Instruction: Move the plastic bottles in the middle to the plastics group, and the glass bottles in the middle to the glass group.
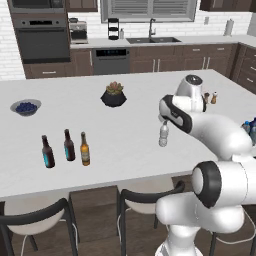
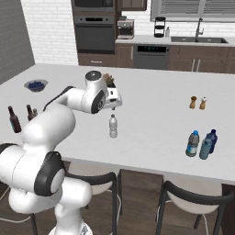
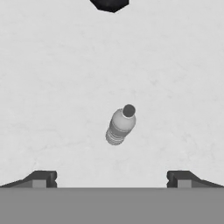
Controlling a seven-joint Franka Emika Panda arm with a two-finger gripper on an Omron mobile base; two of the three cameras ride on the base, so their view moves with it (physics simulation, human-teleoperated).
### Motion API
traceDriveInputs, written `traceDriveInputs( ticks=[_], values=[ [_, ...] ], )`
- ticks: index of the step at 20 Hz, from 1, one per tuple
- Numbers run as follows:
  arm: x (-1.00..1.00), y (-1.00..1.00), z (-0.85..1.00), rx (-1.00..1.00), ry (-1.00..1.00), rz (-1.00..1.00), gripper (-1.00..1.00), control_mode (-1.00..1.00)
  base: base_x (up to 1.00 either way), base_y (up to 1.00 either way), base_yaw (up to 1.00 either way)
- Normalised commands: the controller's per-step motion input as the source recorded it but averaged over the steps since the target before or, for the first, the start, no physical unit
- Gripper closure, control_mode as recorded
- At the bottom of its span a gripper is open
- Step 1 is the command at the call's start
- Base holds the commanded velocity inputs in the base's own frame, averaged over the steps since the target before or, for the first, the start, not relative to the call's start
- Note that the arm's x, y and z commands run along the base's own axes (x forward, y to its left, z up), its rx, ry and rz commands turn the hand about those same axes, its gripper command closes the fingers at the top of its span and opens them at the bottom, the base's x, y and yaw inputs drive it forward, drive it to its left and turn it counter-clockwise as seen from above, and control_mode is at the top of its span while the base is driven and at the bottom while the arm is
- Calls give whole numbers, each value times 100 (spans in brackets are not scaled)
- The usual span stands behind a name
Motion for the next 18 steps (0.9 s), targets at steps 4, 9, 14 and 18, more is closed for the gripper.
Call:
traceDriveInputs(
  ticks=[4, 9, 14, 18],
  values=[
    [46, 0, 0, 0, 26, -9, -100, -100, 0, 0, 0],
    [9, 0, -29, 0, 9, -2, -100, -100, 0, 0, 0],
    [13, 0, -53, 0, 0, 0, -100, -100, 0, 0, 0],
    [46, 0, -38, 0, 0, -2, -100, -100, 0, 0, 0]
  ],
)
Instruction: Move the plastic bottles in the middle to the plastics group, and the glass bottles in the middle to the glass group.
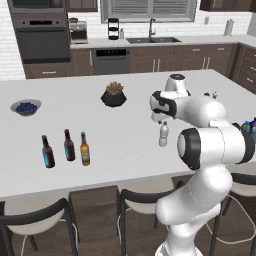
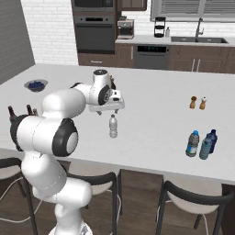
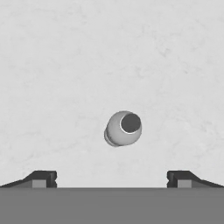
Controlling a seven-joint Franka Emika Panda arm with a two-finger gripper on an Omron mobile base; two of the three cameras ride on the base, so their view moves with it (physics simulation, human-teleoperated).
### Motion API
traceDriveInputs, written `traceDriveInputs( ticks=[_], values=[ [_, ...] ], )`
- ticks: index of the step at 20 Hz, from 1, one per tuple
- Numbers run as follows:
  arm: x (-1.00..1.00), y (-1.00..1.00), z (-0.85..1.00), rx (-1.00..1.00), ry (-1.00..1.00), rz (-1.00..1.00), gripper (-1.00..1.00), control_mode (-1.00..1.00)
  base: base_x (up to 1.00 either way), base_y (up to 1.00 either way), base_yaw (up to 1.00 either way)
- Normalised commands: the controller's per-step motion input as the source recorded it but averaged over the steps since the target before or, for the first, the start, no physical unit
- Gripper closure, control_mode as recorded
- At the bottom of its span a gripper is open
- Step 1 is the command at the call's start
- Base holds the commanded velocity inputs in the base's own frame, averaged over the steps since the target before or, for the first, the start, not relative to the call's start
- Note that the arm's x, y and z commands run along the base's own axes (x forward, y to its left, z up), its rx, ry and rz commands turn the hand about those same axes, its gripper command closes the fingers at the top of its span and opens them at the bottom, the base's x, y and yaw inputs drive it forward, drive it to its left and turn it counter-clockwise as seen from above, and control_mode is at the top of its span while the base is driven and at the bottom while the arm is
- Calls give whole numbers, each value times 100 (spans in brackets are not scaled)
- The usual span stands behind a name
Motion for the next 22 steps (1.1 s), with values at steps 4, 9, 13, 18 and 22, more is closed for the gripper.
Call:
traceDriveInputs(
  ticks=[4, 9, 13, 18, 22],
  values=[
    [36, 0, -4, 0, 1, -2, -100, -100, 0, 0, 0],
    [19, -1, 0, 0, 7, -3, -100, -100, 0, 0, 0],
    [0, -3, -8, 0, 4, -7, -100, -100, 0, 0, 0],
    [0, -10, -19, 1, 0, -9, -100, -100, 0, 0, 0],
    [0, -3, -13, 4, 0, -8, -100, -100, 0, 0, 0]
  ],
)
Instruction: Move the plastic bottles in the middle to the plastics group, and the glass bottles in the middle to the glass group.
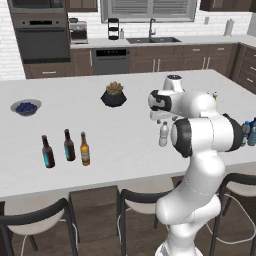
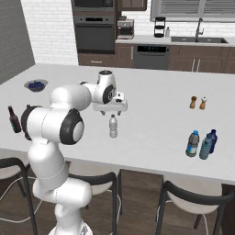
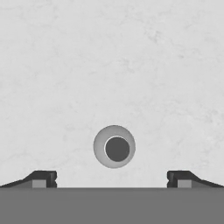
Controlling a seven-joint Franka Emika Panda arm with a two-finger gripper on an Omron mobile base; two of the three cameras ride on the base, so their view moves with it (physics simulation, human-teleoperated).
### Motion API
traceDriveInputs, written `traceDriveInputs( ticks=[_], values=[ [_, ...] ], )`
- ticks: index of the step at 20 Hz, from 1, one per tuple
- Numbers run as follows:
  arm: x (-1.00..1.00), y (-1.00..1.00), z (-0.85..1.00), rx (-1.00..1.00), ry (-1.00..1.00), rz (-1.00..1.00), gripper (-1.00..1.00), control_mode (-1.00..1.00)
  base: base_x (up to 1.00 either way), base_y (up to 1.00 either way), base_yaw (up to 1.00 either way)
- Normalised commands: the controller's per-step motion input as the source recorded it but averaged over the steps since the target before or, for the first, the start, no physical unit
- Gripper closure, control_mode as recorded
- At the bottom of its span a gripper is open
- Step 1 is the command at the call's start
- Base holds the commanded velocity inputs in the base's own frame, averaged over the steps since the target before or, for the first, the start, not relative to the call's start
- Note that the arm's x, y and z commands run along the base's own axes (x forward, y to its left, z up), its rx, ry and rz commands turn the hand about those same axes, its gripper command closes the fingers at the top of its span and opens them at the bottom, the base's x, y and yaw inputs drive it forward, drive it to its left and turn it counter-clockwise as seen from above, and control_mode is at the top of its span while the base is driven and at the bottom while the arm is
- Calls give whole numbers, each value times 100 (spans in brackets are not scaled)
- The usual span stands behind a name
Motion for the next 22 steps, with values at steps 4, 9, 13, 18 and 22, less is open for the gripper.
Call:
traceDriveInputs(
  ticks=[4, 9, 13, 18, 22],
  values=[
    [0, 0, -8, 1, 0, -4, -100, -100, 0, 0, 0],
    [11, 0, -7, 0, 0, -4, -100, -100, 0, 0, 0],
    [17, 0, -14, 0, 0, -5, -100, -100, 0, 0, 0],
    [10, 0, -14, 0, 0, -4, -100, -100, 0, 0, 0],
    [0, -1, -18, 0, 0, -2, -100, -100, 0, 0, 0]
  ],
)
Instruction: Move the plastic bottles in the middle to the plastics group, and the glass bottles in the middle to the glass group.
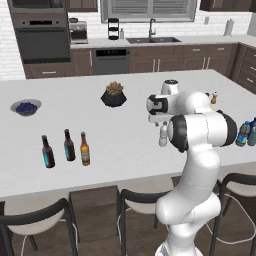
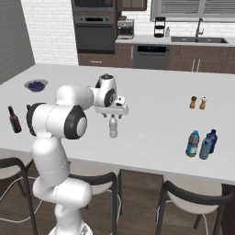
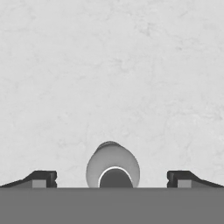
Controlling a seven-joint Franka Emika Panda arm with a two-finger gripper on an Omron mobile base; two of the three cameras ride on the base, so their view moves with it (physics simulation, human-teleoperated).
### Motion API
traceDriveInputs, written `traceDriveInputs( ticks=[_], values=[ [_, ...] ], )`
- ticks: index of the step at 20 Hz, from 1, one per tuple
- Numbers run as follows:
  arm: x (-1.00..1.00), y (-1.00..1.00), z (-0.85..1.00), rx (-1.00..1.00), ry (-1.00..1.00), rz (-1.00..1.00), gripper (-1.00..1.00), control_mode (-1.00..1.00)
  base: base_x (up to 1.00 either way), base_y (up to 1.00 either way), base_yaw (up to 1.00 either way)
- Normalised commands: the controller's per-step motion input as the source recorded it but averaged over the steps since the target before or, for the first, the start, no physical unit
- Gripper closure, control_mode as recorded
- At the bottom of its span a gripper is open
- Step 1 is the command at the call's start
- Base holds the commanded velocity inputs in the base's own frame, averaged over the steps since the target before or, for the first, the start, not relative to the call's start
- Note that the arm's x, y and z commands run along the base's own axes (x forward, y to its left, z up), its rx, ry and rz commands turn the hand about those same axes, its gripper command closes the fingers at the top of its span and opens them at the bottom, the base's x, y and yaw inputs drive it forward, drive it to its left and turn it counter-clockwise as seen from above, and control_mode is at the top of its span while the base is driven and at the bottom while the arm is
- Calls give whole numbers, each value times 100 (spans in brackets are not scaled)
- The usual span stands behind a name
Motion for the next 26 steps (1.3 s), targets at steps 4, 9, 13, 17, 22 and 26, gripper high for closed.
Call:
traceDriveInputs(
  ticks=[4, 9, 13, 17, 22, 26],
  values=[
    [0, -5, -11, 0, 0, -1, -100, -100, 0, 0, 0],
    [0, -6, 0, 0, 0, -1, -100, -100, 0, 0, 0],
    [0, -4, -8, 0, 0, -1, -100, -100, 0, 0, 0],
    [0, 0, -2, 0, 0, 0, -100, -100, 0, 0, 0],
    [0, 3, -2, 0, 0, 0, -100, -100, 0, 0, 0],
    [0, 1, -4, 0, 0, 0, -100, -100, 0, 0, 0]
  ],
)
